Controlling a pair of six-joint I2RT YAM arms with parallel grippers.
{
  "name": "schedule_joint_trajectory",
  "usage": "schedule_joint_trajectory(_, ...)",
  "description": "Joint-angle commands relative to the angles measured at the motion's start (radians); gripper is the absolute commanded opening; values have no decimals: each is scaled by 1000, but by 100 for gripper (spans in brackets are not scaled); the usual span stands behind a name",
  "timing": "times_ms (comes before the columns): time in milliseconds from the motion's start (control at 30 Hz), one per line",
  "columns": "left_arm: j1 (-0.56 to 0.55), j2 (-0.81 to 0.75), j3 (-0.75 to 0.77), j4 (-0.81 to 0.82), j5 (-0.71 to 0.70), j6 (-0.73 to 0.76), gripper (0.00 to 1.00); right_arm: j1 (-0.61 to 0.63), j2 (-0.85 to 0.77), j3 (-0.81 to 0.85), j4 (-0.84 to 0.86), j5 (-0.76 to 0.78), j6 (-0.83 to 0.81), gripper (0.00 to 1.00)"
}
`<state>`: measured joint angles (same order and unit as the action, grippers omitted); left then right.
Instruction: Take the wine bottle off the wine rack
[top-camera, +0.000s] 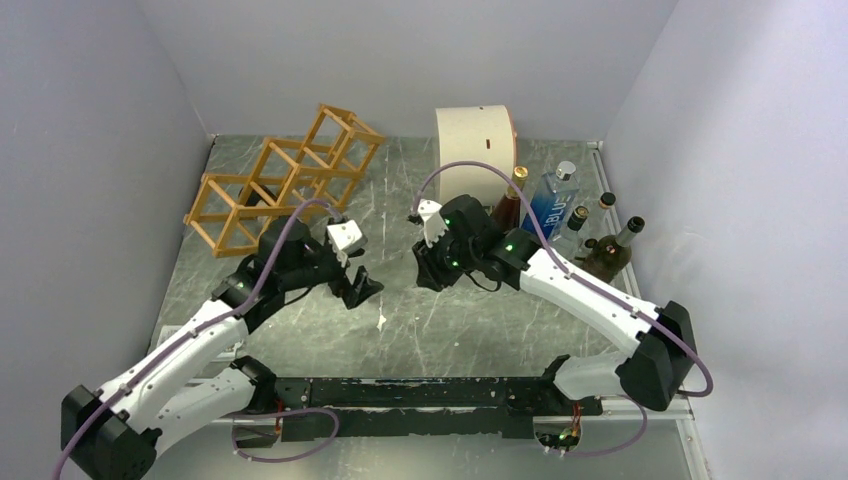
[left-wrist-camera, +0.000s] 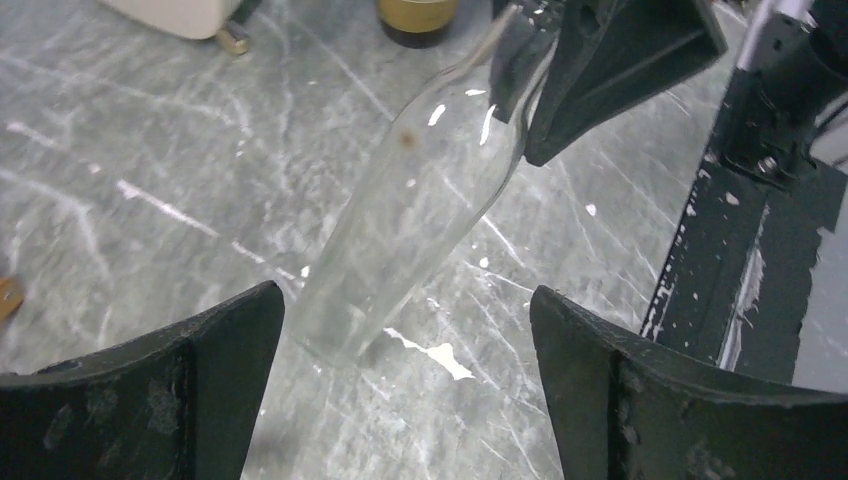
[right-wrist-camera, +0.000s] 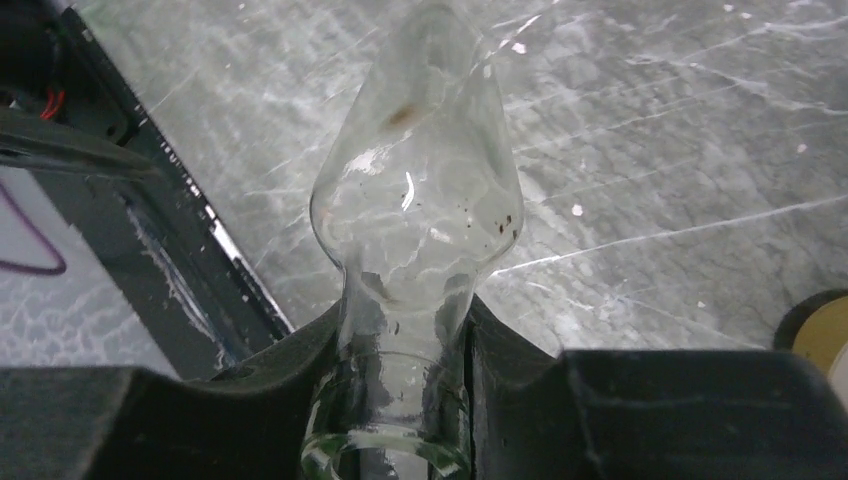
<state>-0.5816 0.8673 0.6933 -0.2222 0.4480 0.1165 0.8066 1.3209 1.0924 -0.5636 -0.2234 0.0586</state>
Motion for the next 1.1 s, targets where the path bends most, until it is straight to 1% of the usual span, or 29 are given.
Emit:
schedule_joint_trajectory(0, -46, 57, -13, 147, 133, 100, 98, -2, -54, 1, 0, -118, -69, 0)
schedule_joint_trajectory(167, -79, 196, 7, 170, 221, 86, 97, -2, -67, -4, 6, -152, -77, 0)
schedule_joint_trajectory(300, -101, 262, -7, 210, 215, 61, 95, -3, -79, -10, 26, -190, -79, 0)
schedule_joint_trajectory(433, -103, 309, 9, 153, 118, 102, 89, -2, -94, -22, 55, -215, -73, 0)
schedule_joint_trajectory(500, -104, 324, 15, 137, 110, 113, 83, -3, -100, -27, 72, -223, -64, 0)
schedule_joint_trajectory(533, -104, 329, 19, 126, 118, 115, 78, -2, -101, -30, 81, -221, -58, 0)
schedule_joint_trajectory(633, -104, 320, 21, 117, 115, 103, 55, -1, -104, -40, 102, -185, -26, 0)
schedule_joint_trajectory(667, -103, 309, 18, 116, 104, 100, 48, -2, -107, -43, 106, -156, -8, 7)
schedule_joint_trajectory(700, -103, 299, 15, 114, 88, 98, 43, -2, -108, -46, 114, -114, 22, 17)
schedule_joint_trajectory(767, -104, 268, 7, 113, 56, 97, 31, -3, -112, -58, 135, -34, 80, 35)
schedule_joint_trajectory(833, -103, 235, -2, 118, 23, 90, 17, -2, -113, -68, 152, -2, 121, 50)
schedule_joint_trajectory(900, -104, 206, -11, 125, -10, 81, 9, -1, -121, -82, 189, 3, 169, 64)
schedule_joint_trajectory(967, -104, 181, -17, 133, -35, 72, 7, -2, -139, -117, 251, -8, 226, 72)
schedule_joint_trajectory(1000, -104, 172, -18, 134, -43, 68, 7, -2, -149, -142, 289, -9, 256, 75)
schedule_joint_trajectory(1067, -104, 155, -24, 139, -50, 65, 7, -3, -176, -177, 380, -8, 318, 76)
